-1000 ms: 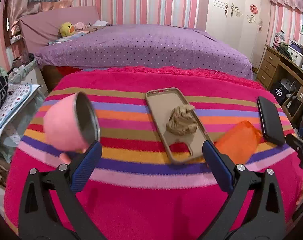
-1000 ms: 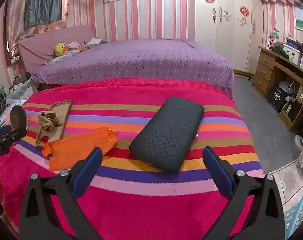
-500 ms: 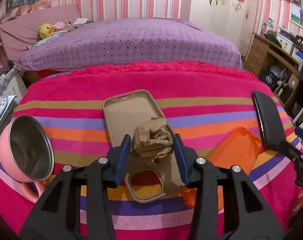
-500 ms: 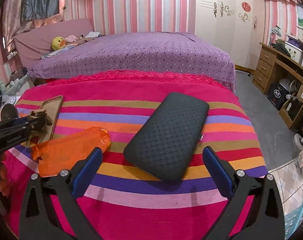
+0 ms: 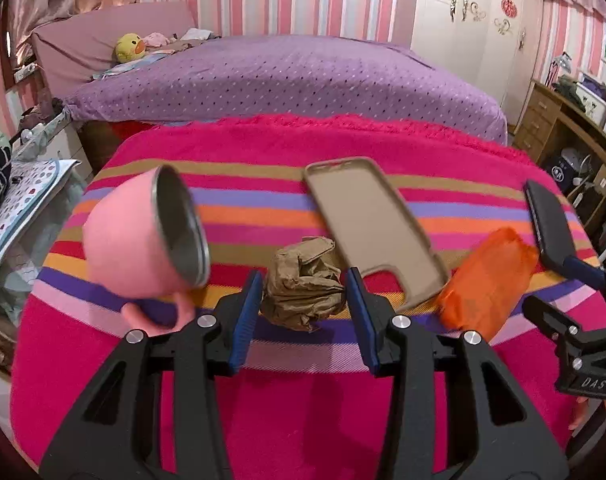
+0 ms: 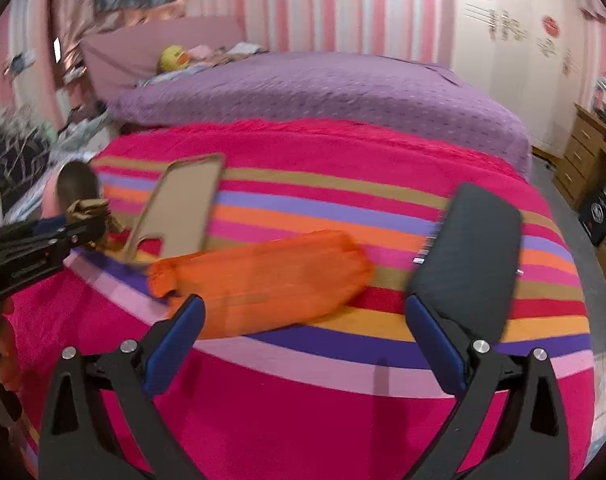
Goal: Collect trash
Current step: 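Grasp the crumpled brown paper with the left tool while the right tool grasps the orange bag, then lift the paper and orange bag and carry them to the blue basket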
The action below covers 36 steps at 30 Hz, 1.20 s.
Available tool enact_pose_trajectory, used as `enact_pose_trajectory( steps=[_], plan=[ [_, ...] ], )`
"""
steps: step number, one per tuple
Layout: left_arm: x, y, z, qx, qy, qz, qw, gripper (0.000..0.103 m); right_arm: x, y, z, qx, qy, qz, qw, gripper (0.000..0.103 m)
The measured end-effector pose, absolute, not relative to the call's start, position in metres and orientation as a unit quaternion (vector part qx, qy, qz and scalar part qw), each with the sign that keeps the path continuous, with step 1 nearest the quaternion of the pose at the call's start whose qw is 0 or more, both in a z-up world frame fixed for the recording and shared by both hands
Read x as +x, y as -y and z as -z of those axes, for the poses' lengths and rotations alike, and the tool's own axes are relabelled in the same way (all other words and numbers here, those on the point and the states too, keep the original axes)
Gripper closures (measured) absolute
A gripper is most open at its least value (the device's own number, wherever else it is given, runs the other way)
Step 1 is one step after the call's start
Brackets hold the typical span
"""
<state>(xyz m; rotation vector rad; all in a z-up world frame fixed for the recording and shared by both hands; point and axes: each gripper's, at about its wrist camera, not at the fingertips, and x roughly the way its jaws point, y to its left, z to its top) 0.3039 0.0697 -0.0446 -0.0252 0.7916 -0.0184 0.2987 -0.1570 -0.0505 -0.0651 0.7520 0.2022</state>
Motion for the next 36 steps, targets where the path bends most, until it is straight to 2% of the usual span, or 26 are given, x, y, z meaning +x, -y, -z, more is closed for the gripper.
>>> enact_pose_trajectory(
  steps=[14, 16, 18, 19, 24, 27, 30, 36],
  plan=[
    [0.299, -0.095, 0.034, -0.028, -0.378, -0.002, 0.925, 0.061, 0.317, 0.107, 0.075, -0.063, -0.424, -0.128, 0.894, 0.007],
    [0.299, -0.095, 0.034, -0.031, -0.379, 0.0, 0.925, 0.061, 0.316, 0.108, 0.074, -0.058, -0.42, -0.134, 0.896, 0.02],
    [0.299, -0.094, 0.033, -0.032, -0.378, 0.002, 0.925, 0.061, 0.315, 0.109, 0.072, -0.054, -0.415, -0.142, 0.897, 0.039],
    [0.299, -0.093, 0.032, -0.031, -0.377, 0.003, 0.926, 0.061, 0.315, 0.109, 0.071, -0.054, -0.413, -0.145, 0.898, 0.043],
    [0.296, -0.088, 0.031, -0.024, -0.374, 0.006, 0.927, 0.061, 0.31, 0.115, 0.067, -0.045, -0.398, -0.161, 0.902, 0.084],
    [0.293, -0.086, 0.03, -0.023, -0.372, 0.006, 0.928, 0.061, 0.303, 0.119, 0.06, -0.051, -0.381, -0.16, 0.909, 0.093],
    [0.29, -0.085, 0.027, -0.025, -0.369, 0.008, 0.929, 0.061, 0.296, 0.127, 0.053, -0.052, -0.365, -0.153, 0.917, 0.096],
    [0.279, -0.079, 0.019, -0.027, -0.355, 0.01, 0.934, 0.061, 0.282, 0.147, 0.037, -0.037, -0.338, -0.142, 0.93, 0.096]
  ],
)
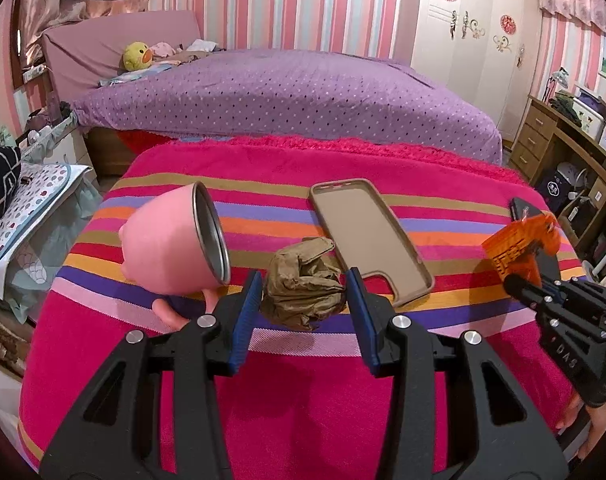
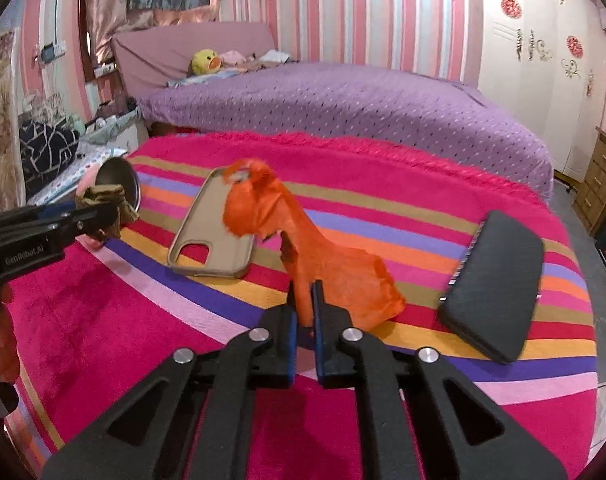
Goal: Collect trash
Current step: 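Lift the paper and orange bag and carry them to the blue basket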
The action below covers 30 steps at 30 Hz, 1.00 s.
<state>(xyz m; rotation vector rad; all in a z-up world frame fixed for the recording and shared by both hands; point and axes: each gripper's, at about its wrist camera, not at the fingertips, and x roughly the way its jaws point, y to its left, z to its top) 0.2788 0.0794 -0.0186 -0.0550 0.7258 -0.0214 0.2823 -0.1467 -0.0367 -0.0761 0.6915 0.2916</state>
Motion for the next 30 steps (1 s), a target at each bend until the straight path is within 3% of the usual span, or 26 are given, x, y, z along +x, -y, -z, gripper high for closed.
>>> enact_pose_trajectory(
  steps=[25, 30],
  plan=[
    [0.217, -0.019, 0.003, 0.011, -0.325, 0.033, 0.945, 0.061, 0.204, 0.204, -0.002, -0.043, -0.284, -0.124, 0.95, 0.096],
    [0.211, -0.012, -0.006, -0.023, -0.326, 0.046, 0.944, 0.061, 0.187, 0.228, -0.007, -0.048, -0.287, -0.112, 0.95, 0.096]
  ],
)
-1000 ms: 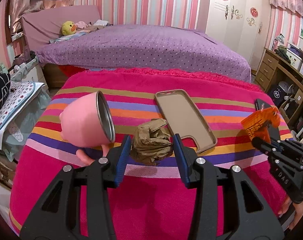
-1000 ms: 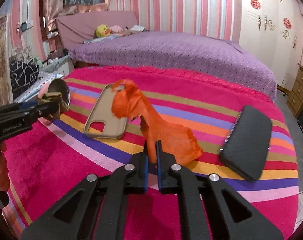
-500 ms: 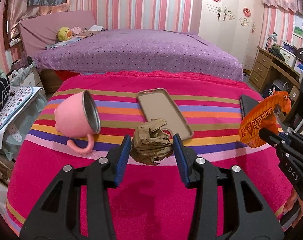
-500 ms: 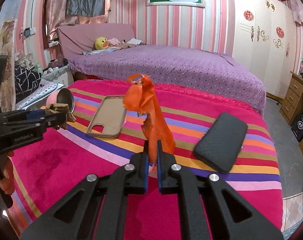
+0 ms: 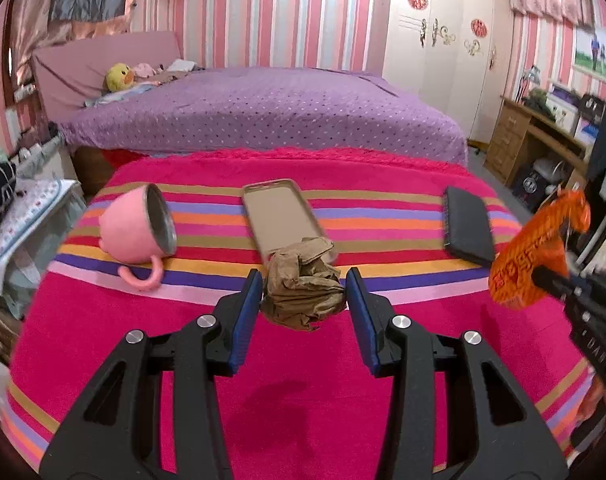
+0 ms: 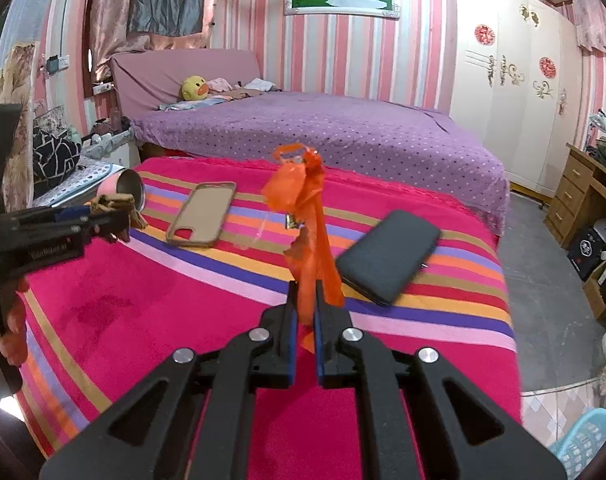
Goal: Collect trash
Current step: 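Lift the paper and orange bag and carry them to the blue basket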
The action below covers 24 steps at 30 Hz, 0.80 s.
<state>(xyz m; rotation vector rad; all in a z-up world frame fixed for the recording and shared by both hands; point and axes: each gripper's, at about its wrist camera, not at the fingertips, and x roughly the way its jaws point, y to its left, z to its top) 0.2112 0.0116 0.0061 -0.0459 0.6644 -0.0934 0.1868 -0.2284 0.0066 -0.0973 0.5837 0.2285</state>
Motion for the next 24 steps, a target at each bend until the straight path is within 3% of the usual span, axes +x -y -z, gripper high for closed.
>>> enact_pose_trajectory(
  steps=[11, 24],
  plan=[
    [0.184, 0.072, -0.012, -0.012, -0.313, 0.083, 0.946, 0.061, 0.121, 0.339, -0.029, -0.033, -0.28, -0.038, 0.959, 0.096],
    [0.136, 0.23, 0.004, 0.01, -0.314, 0.192, 0.93, 0.061, 0.02, 0.491, -0.034, -0.026, -0.285, 0.094, 0.954, 0.096]
  ],
)
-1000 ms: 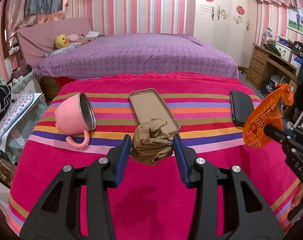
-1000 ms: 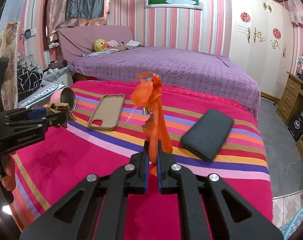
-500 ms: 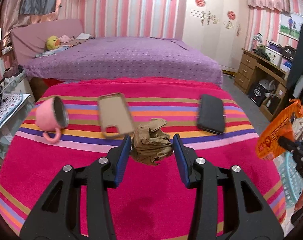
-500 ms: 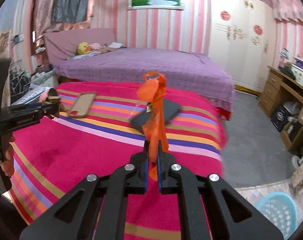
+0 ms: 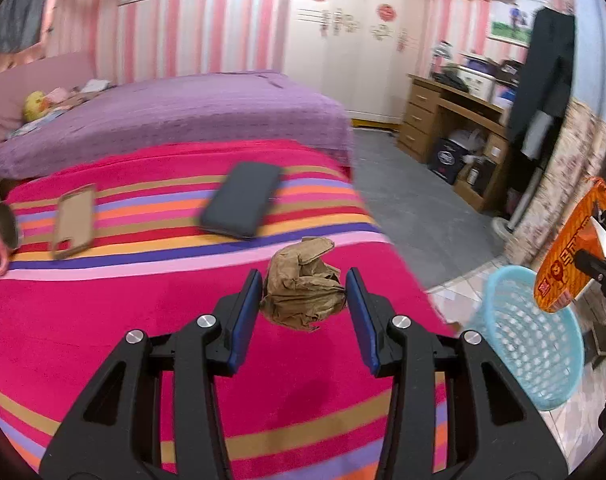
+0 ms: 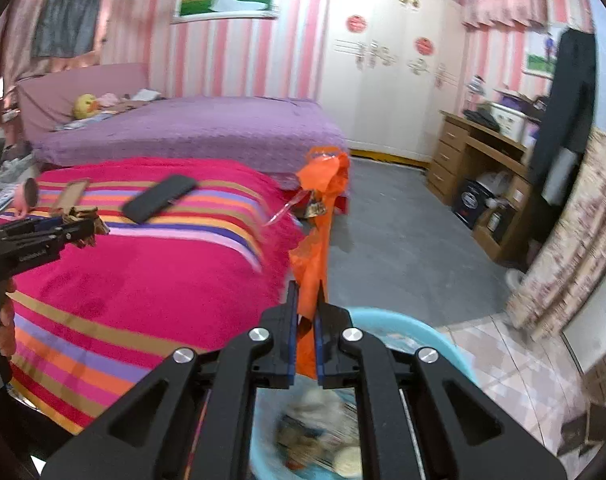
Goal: Collect trash
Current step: 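Lift the paper and orange bag and carry them to the blue basket, then open the left tool over the basket while the right tool releases the orange bag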
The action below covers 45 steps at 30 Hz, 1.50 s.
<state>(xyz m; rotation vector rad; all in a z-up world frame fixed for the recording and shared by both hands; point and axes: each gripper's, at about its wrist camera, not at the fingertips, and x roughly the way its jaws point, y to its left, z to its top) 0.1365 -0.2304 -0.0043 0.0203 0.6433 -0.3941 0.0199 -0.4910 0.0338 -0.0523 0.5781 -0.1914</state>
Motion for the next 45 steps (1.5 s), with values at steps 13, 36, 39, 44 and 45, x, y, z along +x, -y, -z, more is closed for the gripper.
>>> enact_pose_trajectory(
  steps=[13, 36, 39, 44, 45],
  plan=[
    [0.084, 0.392, 0.025, 0.054, -0.334, 0.301, 0.892, 0.061, -0.021, 0.579, 0.005, 0.016, -0.308, 0.159, 0.938, 0.096],
    [0.077, 0.411, 0.038, 0.108, -0.296, 0.295, 0.902, 0.007, -0.021, 0.598, 0.043, 0.038, -0.315, 0.171, 0.933, 0.096],
    [0.079, 0.396, 0.033, 0.102, -0.292, 0.283, 0.908, 0.007, -0.015, 0.593, 0.046, 0.028, -0.315, 0.176, 0.932, 0.094],
    [0.082, 0.373, 0.022, 0.089, -0.294, 0.274, 0.911, 0.007, -0.008, 0.585, 0.048, 0.021, -0.318, 0.188, 0.929, 0.04],
    [0.081, 0.368, 0.019, 0.088, -0.292, 0.271, 0.913, 0.007, -0.008, 0.584, 0.048, 0.022, -0.32, 0.19, 0.928, 0.039]
  ],
)
